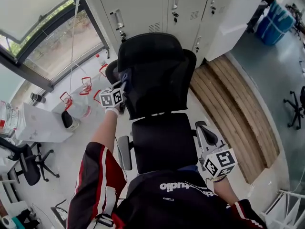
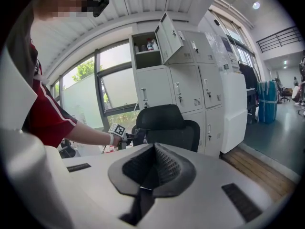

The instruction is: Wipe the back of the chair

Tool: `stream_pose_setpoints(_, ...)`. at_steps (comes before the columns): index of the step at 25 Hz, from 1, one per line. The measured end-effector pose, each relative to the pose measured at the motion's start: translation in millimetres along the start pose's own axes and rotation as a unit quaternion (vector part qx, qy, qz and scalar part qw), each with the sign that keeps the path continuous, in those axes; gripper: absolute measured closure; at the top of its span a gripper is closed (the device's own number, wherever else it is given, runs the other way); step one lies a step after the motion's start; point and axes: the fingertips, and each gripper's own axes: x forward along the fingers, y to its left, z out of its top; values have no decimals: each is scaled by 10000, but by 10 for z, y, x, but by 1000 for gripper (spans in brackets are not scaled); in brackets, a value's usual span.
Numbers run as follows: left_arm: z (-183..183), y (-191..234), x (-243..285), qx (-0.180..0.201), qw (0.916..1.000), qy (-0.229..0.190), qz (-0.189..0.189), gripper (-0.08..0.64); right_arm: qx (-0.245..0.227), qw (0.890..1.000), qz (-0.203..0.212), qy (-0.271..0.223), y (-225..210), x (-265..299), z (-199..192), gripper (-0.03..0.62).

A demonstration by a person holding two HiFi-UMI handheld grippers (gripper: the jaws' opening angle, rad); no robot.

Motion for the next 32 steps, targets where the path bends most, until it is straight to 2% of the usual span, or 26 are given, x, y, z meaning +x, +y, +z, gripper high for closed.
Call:
stream_pose_setpoints(4, -21, 341, -334, -115, 9996, -70, 263, 506, -63, 9999, 147, 15, 231, 61, -12, 578)
stream_pose_setpoints(8, -17, 612, -697, -385, 9977, -268, 500, 506, -132, 9995, 277, -39, 437, 82, 18, 578)
stream_pose_setpoints(15, 108, 683, -1353, -529, 9947, -608, 641, 506, -231, 9977, 597, -221, 797, 44, 130, 578)
stream_pose_setpoints(19, 112, 490, -1584, -483, 9952, -649, 553, 506, -277, 9962, 758, -341, 906, 3, 178, 578)
stream_pose_setpoints(24, 185, 186, -1592, -564, 9944, -804, 402, 506, -275, 9946, 889, -460, 949, -19, 224, 578)
stream_pose_setpoints(28, 136, -260, -1330, -583, 9948, -835, 69, 506, -287, 9942, 895, -516, 824, -64, 225, 578)
stream_pose_setpoints(32, -25, -801, -871, -616, 9950, -737, -273, 506, -221, 9958, 710, -531, 487, -186, 207, 578)
